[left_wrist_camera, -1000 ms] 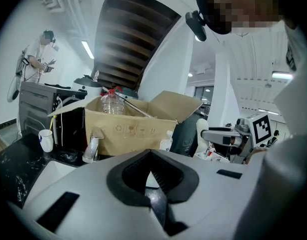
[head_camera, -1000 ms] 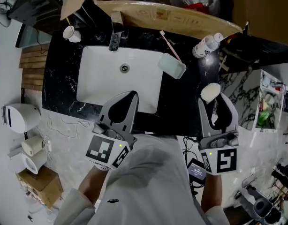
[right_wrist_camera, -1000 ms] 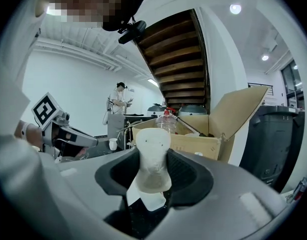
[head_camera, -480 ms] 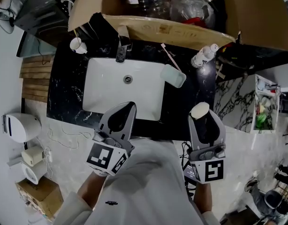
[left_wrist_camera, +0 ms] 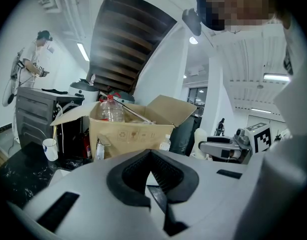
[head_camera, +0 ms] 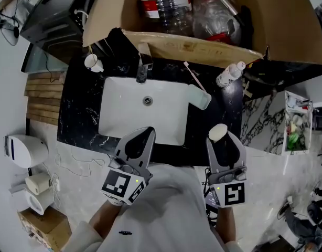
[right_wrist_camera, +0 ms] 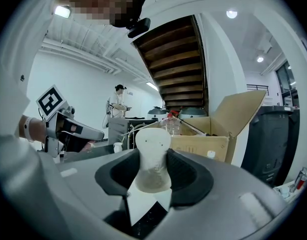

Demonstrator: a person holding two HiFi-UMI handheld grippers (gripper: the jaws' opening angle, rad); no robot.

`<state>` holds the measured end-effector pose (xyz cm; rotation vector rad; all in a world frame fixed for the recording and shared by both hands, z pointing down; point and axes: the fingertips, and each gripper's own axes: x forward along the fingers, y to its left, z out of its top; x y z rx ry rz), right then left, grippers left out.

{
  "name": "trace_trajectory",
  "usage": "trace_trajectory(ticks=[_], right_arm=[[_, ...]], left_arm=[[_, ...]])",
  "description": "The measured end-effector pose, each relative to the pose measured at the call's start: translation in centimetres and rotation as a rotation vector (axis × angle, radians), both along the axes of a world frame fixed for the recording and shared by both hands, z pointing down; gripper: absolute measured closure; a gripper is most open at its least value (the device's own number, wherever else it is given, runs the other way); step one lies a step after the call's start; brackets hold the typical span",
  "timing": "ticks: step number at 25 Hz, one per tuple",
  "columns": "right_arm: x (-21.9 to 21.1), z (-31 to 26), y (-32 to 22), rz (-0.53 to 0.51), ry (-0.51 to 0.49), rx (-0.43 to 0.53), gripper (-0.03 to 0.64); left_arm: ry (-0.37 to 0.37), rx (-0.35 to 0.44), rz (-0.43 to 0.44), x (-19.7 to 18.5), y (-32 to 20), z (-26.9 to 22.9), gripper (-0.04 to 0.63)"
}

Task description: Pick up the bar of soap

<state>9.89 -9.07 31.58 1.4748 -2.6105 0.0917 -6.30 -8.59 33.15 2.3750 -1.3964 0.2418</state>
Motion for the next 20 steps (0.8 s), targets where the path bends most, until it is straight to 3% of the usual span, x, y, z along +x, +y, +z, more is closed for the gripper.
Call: trace_trajectory(ticks=[20], right_arm=[[-1.1, 0.8, 0.4, 0.001, 0.004, -0.032, 0.430]], left_arm=[[0.004, 0.008, 0.005, -1.6, 0.4, -0.1, 0.595]])
